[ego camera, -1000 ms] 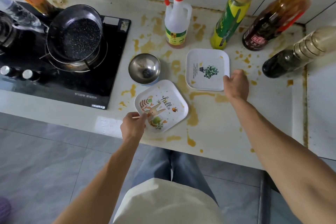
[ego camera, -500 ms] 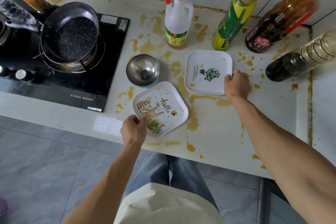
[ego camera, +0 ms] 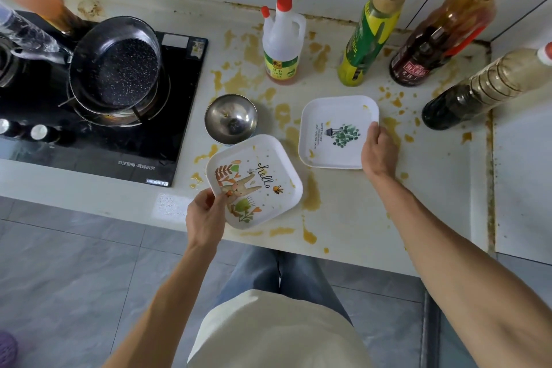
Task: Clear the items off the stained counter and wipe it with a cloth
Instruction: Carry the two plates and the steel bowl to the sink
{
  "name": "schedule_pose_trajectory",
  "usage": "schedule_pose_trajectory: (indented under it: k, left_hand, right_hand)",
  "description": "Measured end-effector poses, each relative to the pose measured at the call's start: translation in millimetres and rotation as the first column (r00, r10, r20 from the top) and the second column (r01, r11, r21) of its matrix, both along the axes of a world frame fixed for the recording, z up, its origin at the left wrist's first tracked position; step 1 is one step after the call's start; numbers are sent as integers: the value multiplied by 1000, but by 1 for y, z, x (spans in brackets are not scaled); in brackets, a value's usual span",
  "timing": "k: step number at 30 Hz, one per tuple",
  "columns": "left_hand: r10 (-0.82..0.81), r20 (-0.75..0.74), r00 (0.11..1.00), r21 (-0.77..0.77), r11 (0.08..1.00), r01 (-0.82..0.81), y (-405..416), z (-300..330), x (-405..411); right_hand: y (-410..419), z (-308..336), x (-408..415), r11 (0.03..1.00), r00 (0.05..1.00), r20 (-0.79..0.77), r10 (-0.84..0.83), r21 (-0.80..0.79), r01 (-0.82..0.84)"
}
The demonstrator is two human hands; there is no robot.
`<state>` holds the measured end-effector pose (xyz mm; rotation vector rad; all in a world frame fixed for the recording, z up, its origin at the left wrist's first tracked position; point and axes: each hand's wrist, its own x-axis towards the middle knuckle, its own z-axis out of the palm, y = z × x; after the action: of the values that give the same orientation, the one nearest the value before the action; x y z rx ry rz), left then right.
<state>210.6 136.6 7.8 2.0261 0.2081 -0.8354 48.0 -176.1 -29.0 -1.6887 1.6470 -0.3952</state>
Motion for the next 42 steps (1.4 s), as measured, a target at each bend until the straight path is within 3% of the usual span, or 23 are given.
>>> schedule_pose_trajectory:
  k: [6,11,18,27,33,35,38,42]
  left_hand:
    - [-70,18,997,-84,994,71,-13,19,4]
    - [-266,103,958,-7,963,268,-37,22,0]
    - [-452,164,877,68,892,447,-48,22,-9]
    - [-475,169,864,40,879,475,-55,24,-27]
    - [-551,76,831,0,833,553,-56,12,-29]
    - [-497,5,868,-52,866,497,-54,8,-22]
    - [-280,-83,956,-94,958,272,-50,4,0]
    - [-81,-123,989,-146,987,63,-53,0,41]
  right_hand:
    - [54,17,-26,995,999,34,-8,103,5]
    - [103,34,-33,973,993,117,-24,230,-4]
    - [131,46,-41,960,974,226,-25,275,-40]
    - [136,44,-50,951,963,267,-30,304,-55]
    - [144,36,-59,927,964,260,-59,373,-43]
    - [144,34,-64,914,962,263,-75,403,-39]
    - [146,33,-74,906,966,248,-74,422,-39]
    - [147,33,-90,893,969,228,-92,449,-21]
